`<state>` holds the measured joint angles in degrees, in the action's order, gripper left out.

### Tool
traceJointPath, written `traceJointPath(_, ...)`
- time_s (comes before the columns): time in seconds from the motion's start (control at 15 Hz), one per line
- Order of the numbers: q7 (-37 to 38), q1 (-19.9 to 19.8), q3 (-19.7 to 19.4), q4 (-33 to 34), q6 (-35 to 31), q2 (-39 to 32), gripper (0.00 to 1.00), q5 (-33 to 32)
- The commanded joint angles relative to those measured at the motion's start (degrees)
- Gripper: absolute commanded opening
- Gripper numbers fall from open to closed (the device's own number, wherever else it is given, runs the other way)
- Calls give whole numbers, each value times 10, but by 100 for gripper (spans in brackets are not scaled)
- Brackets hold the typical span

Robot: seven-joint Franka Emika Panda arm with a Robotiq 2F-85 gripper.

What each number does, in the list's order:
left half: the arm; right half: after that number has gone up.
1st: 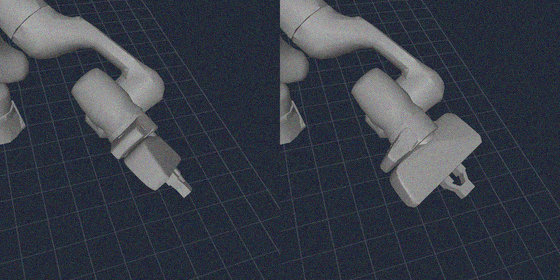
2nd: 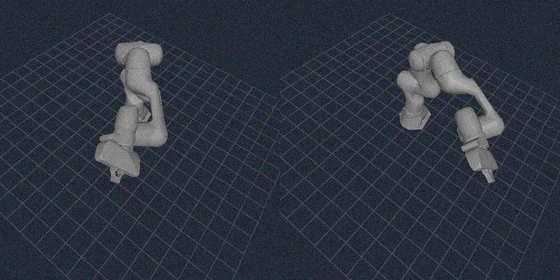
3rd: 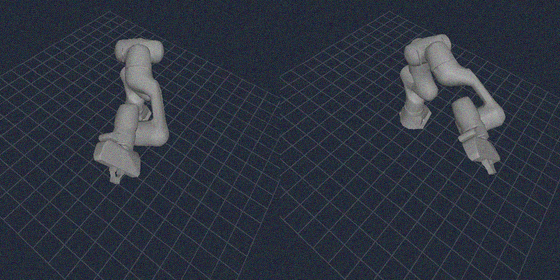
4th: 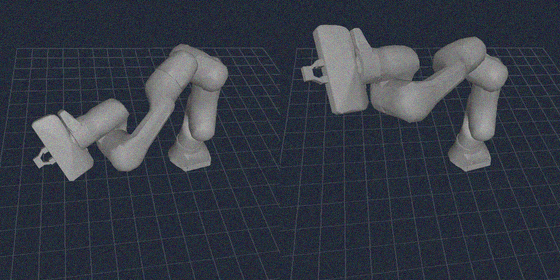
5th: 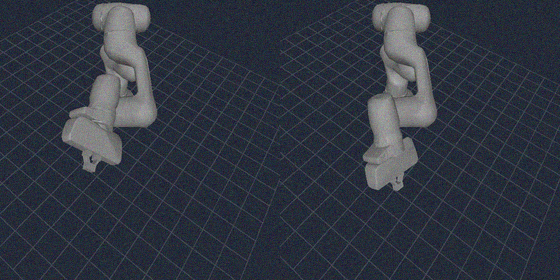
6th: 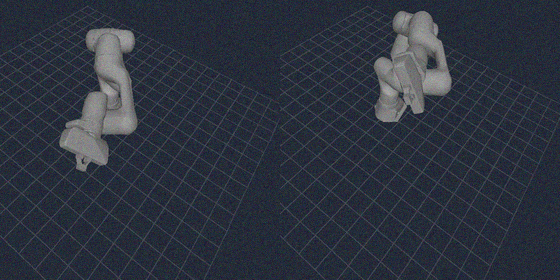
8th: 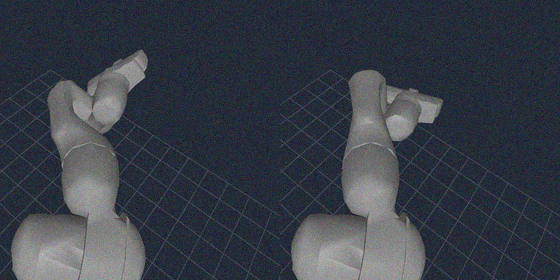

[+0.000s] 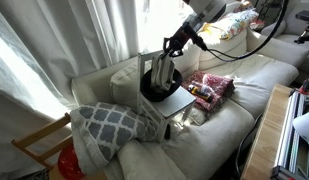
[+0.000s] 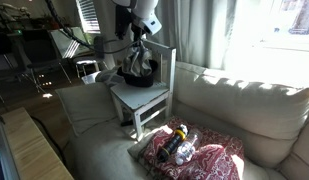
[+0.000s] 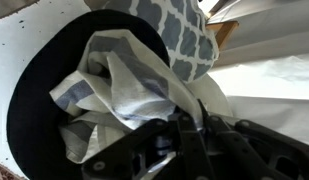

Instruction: Put the grey towel in the black hat and put the red towel

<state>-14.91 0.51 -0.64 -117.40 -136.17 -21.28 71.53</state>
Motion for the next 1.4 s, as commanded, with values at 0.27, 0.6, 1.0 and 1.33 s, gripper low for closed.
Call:
traceJointPath(0.27,43,9,4,27,-11,-21,62,-85)
traceJointPath(0.6,108,18,-17,21,-49,-6,99,-198)
traceJointPath(1.0,87,-28,0,16,-22,-17,100,-226)
traceJointPath(1.33,8,-65,13,15,-6,-45,100,-204)
